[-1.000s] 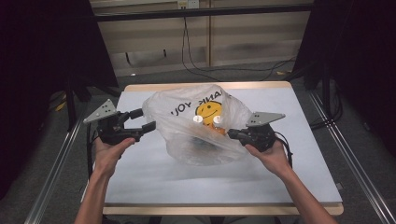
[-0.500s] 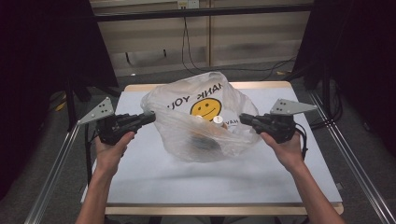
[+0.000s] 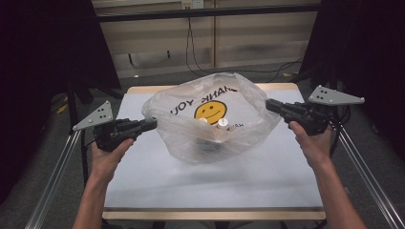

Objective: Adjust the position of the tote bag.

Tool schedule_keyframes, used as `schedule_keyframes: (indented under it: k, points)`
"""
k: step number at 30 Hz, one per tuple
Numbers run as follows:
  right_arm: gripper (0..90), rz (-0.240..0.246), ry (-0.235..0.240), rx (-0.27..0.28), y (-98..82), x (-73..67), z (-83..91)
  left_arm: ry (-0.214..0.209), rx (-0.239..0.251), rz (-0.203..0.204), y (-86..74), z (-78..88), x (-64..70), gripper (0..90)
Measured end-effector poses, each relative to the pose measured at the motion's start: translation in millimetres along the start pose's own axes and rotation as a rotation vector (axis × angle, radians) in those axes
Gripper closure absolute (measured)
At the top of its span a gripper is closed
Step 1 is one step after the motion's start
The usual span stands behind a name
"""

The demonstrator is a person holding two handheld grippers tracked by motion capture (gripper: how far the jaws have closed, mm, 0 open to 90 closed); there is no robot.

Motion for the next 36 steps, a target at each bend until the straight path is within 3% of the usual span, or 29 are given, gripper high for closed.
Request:
schedule_keyframes:
  k: [2,4,7,10,12,16,21,29,36]
  points:
    - [89.1,-0.017,-0.014,-0.002,-4.3,3.8,2.9,0.015,-0.045,-0.003,-6.8,-3.6,-2.1,88.0]
    - [89.2,-0.032,-0.019,-0.003,-10.1,9.1,7.3,0.001,-0.065,0.022,-15.4,-8.6,-5.0,88.2]
    - [89.2,-0.057,-0.041,-0.019,-22.4,17.8,16.4,-0.014,-0.119,0.027,-28.8,-14.7,-10.6,88.5]
    - [89.3,-0.067,-0.046,-0.03,-28.6,20.2,19.6,-0.044,-0.118,0.054,-37.2,-18.2,-12.7,88.6]
    - [89.3,-0.078,-0.049,-0.036,-35.3,22.6,20.9,-0.039,-0.143,0.055,-44.6,-19.2,-16.3,88.6]
    - [89.3,-0.096,-0.053,-0.065,-47.1,25.8,18.4,-0.047,-0.164,0.083,-57.9,-23.9,-20.6,88.6]
    - [89.3,-0.107,-0.057,-0.093,-58.5,29.1,9.1,-0.049,-0.202,0.082,-68.0,-30.5,-24.0,88.7]
    - [89.2,-0.131,-0.065,-0.156,-82.6,35.5,-5.2,-0.056,-0.239,0.117,-87.5,-37.9,-29.0,88.7]
    - [89.2,-0.132,-0.034,-0.201,-99.5,33.3,-16.1,-0.078,-0.277,0.106,-97.0,-50.6,-23.3,88.6]
Point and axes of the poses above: each handheld gripper's, and its own axes: z roughly backward along the jaws, y roughly out of its top, x roughly to its right, the point moved 7 cm from there along -z, roughly forward along the jaws, and after that the axes turned 2 degrees about -x, right-handed, at the moved point
